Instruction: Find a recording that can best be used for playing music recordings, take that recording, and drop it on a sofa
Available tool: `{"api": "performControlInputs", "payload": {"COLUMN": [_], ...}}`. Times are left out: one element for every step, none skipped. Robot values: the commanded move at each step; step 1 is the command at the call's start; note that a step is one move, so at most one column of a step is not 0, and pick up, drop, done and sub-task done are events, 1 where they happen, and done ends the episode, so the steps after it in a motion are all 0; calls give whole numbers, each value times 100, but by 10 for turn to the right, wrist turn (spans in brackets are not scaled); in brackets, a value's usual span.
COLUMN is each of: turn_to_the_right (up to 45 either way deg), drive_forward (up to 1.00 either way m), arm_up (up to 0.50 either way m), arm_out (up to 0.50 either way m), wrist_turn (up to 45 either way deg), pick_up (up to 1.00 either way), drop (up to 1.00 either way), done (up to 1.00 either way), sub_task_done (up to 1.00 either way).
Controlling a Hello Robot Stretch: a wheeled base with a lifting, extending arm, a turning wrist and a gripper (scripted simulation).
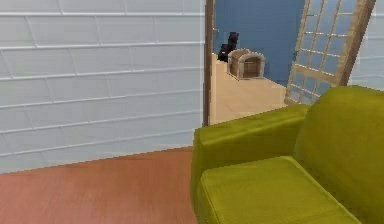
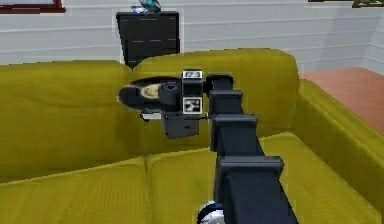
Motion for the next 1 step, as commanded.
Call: {"api": "performControlInputs", "payload": {"turn_to_the_right": [0], "drive_forward": [0], "arm_up": [-50], "arm_out": [0], "wrist_turn": [0], "pick_up": [0], "drop": [0], "done": [0], "sub_task_done": [0]}}
